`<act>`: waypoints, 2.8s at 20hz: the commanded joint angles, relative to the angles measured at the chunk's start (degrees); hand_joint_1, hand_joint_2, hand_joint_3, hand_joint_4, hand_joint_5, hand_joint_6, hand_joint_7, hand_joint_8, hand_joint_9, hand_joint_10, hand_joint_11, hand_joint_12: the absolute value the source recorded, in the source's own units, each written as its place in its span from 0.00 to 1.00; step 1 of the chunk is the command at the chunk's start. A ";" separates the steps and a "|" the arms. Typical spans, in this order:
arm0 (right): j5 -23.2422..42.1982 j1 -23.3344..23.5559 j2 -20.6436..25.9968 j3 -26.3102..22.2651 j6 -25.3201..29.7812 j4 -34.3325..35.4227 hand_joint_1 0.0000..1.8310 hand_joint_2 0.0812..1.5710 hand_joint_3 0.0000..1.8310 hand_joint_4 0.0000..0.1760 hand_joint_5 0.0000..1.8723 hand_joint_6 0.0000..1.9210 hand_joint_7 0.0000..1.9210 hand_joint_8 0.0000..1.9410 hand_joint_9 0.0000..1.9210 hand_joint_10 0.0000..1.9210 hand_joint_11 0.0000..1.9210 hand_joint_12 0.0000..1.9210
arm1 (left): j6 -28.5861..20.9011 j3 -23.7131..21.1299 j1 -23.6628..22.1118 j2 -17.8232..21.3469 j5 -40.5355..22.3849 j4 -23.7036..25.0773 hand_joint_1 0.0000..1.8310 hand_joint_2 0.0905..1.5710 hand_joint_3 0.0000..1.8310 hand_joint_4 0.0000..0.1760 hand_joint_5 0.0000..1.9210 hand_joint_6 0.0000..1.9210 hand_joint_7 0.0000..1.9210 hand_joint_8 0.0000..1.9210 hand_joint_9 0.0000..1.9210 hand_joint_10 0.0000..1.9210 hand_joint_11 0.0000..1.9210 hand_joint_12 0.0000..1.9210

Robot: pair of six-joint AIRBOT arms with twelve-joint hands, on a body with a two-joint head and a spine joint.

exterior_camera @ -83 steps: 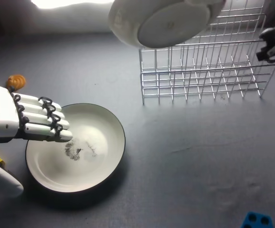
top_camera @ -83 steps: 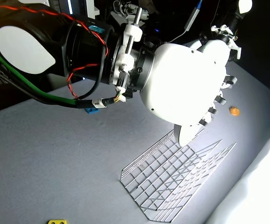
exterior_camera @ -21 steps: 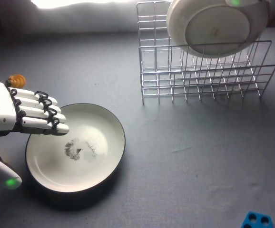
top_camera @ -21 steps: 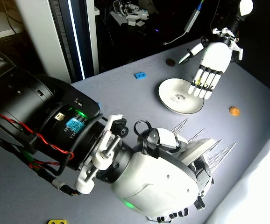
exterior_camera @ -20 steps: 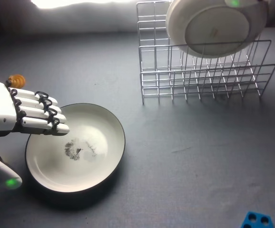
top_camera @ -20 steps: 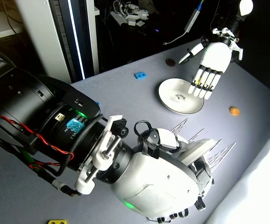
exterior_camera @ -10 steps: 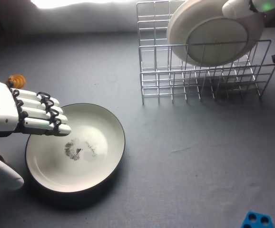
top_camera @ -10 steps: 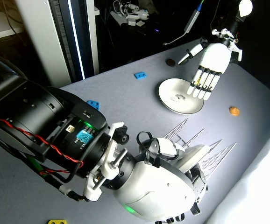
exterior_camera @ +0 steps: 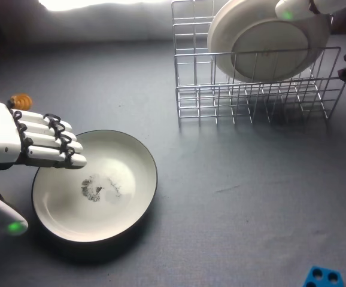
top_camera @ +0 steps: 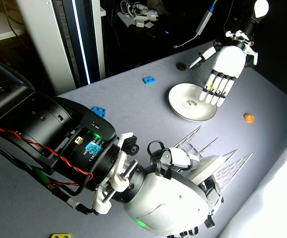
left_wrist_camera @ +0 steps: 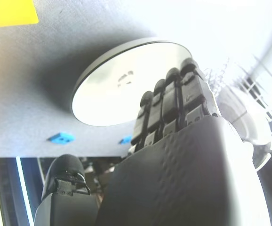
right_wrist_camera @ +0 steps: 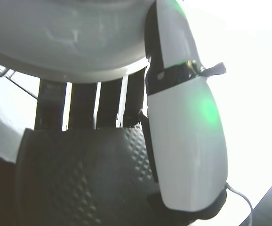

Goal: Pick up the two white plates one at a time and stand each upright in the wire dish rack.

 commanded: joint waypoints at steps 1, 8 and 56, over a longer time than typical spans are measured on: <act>7.33 0.48 0.35 0.45 0.93 1.25 0.66 0.70 0.00 0.13 0.50 0.57 0.52 0.47 0.55 0.14 0.36 0.66 | 0.01 0.47 -0.02 0.06 -1.22 -3.13 0.00 0.66 0.00 0.00 0.00 0.00 0.00 0.00 0.00 0.00 0.00 0.00; 7.34 0.50 0.55 0.45 0.78 1.25 0.63 0.64 0.00 0.00 0.45 0.13 0.51 0.03 0.48 0.05 0.25 0.63 | 0.03 1.16 1.23 -0.27 -0.63 -3.10 0.00 0.67 0.00 0.00 0.00 0.00 0.00 0.00 0.00 0.00 0.00 0.00; 18.58 -3.85 -9.28 -23.05 -61.91 -32.00 0.68 0.60 0.00 0.00 0.00 0.00 0.00 0.00 0.00 0.00 0.00 0.17 | -2.51 3.54 14.68 -3.59 1.08 -3.20 0.00 0.66 0.00 0.00 0.00 0.00 0.00 0.00 0.00 0.00 0.00 0.00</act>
